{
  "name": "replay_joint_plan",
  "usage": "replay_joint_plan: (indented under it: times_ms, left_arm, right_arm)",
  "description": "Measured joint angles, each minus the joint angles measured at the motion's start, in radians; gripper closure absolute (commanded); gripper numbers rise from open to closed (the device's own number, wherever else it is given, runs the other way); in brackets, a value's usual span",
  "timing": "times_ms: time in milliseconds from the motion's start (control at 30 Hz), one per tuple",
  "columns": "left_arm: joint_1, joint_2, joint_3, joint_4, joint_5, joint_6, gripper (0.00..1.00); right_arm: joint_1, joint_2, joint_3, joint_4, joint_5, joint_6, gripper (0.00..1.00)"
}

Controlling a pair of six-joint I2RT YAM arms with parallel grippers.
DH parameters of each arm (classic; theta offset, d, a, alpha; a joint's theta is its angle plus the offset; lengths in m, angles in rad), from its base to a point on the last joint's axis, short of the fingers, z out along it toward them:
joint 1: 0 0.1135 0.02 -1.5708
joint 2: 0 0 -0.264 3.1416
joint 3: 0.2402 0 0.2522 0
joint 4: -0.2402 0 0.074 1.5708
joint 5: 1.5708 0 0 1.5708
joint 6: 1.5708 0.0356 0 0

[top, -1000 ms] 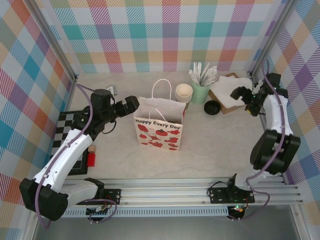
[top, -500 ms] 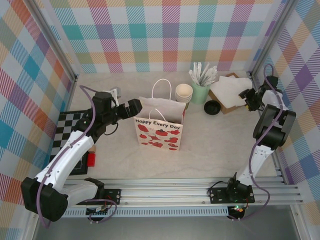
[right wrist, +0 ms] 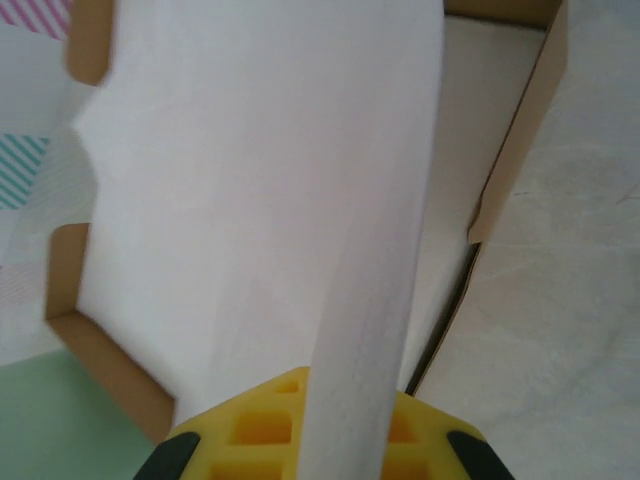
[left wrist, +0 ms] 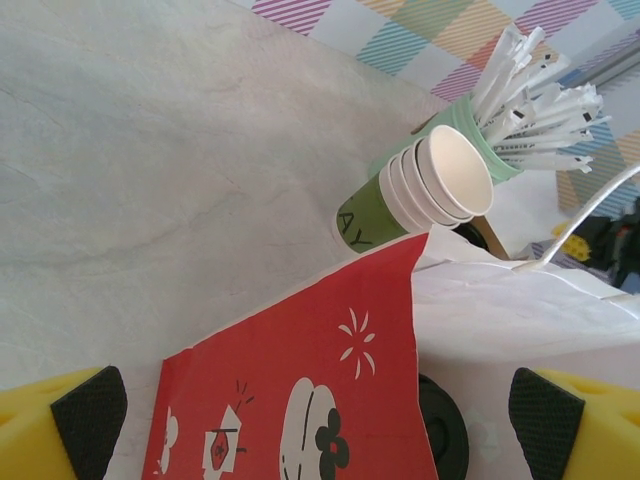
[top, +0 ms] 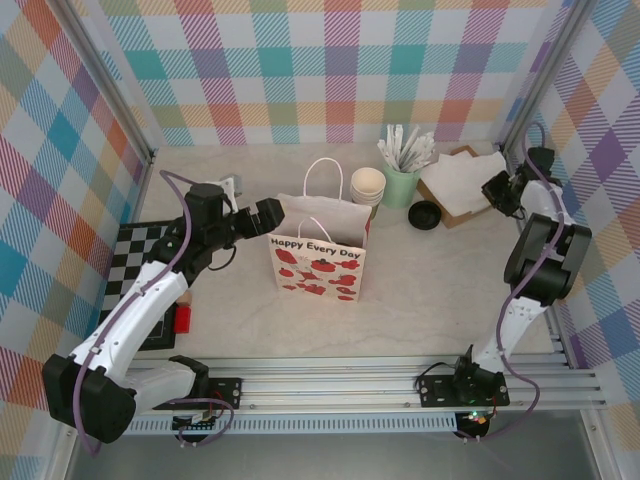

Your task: Pack the takeout coffee

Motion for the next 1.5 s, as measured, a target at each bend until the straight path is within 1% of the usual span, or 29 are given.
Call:
replay_joint_plan:
  times_ms: [167, 267, 367, 400, 500, 600, 633, 733, 767, 833, 933, 1067, 1133, 1167, 1200, 1300, 1367, 1400, 1467, 1500]
  left_arm:
    - [0.000, -0.016, 0.024, -0.011, 0.015, 0.083, 0.00]
    - [0.001, -0.021, 0.075, -0.032, 0.055, 0.164, 0.00]
    - [0.002, -0.021, 0.135, -0.064, 0.112, 0.259, 0.01]
    - [0.002, -0.021, 0.155, -0.077, 0.151, 0.298, 0.00]
    - [0.002, -0.026, 0.191, -0.112, 0.282, 0.406, 0.00]
    - [-0.004, -0.055, 0.197, -0.142, 0.394, 0.536, 0.01]
    - [-0.010, -0.068, 0.197, -0.146, 0.424, 0.580, 0.02]
    - [-0.053, -0.106, 0.195, -0.127, 0.479, 0.732, 0.06]
    - [-0.069, -0.112, 0.195, -0.117, 0.484, 0.766, 0.08]
    - [-0.098, -0.097, 0.203, -0.108, 0.503, 0.841, 0.16]
    - [-0.120, -0.029, 0.241, -0.107, 0.528, 0.927, 0.22]
    - [-0.145, 0.035, 0.243, -0.106, 0.523, 1.000, 0.28]
    - [-0.157, 0.041, 0.235, -0.092, 0.520, 1.019, 0.33]
    - [-0.160, 0.041, 0.233, -0.084, 0.518, 1.027, 0.37]
    - [-0.162, 0.041, 0.232, -0.075, 0.518, 1.030, 0.43]
    - [-0.164, 0.041, 0.227, -0.053, 0.516, 1.044, 0.69]
    - [-0.165, 0.039, 0.217, -0.045, 0.516, 1.049, 0.81]
    - [-0.166, 0.035, 0.208, -0.043, 0.516, 1.051, 0.85]
    - [-0.166, 0.025, 0.186, -0.038, 0.516, 1.055, 0.90]
    - [-0.167, 0.019, 0.175, -0.038, 0.516, 1.055, 0.91]
  right_arm:
    - [0.020, -0.275, -0.015, -0.035, -0.001, -0.111, 1.00]
    - [0.078, -0.477, 0.010, -0.092, -0.026, -0.212, 1.00]
    - [0.206, -0.650, 0.082, -0.173, -0.068, -0.333, 1.00]
    - [0.259, -0.702, 0.111, -0.201, -0.100, -0.373, 1.00]
    - [0.356, -0.808, 0.190, -0.281, -0.232, -0.456, 1.00]
    - [0.428, -0.851, 0.270, -0.344, -0.352, -0.500, 1.00]
    - [0.458, -0.853, 0.298, -0.360, -0.393, -0.515, 1.00]
    - [0.543, -0.824, 0.358, -0.407, -0.491, -0.566, 1.00]
    - [0.564, -0.810, 0.371, -0.418, -0.509, -0.582, 1.00]
    - [0.613, -0.767, 0.396, -0.442, -0.546, -0.624, 1.00]
    - [0.665, -0.695, 0.432, -0.455, -0.560, -0.653, 1.00]
    - [0.690, -0.594, 0.494, -0.435, -0.518, -0.583, 1.00]
    - [0.740, -0.568, 0.503, -0.409, -0.458, -0.531, 1.00]
    - [0.775, -0.565, 0.502, -0.404, -0.419, -0.511, 1.00]
    - [0.820, -0.565, 0.497, -0.397, -0.371, -0.487, 1.00]
    - [0.935, -0.602, 0.441, -0.357, -0.232, -0.410, 1.00]
    - [0.992, -0.637, 0.396, -0.342, -0.129, -0.353, 1.00]
    - [1.023, -0.653, 0.382, -0.340, -0.066, -0.318, 1.00]
    - [1.072, -0.668, 0.377, -0.336, 0.034, -0.263, 1.00]
    - [1.097, -0.672, 0.377, -0.331, 0.089, -0.231, 1.00]
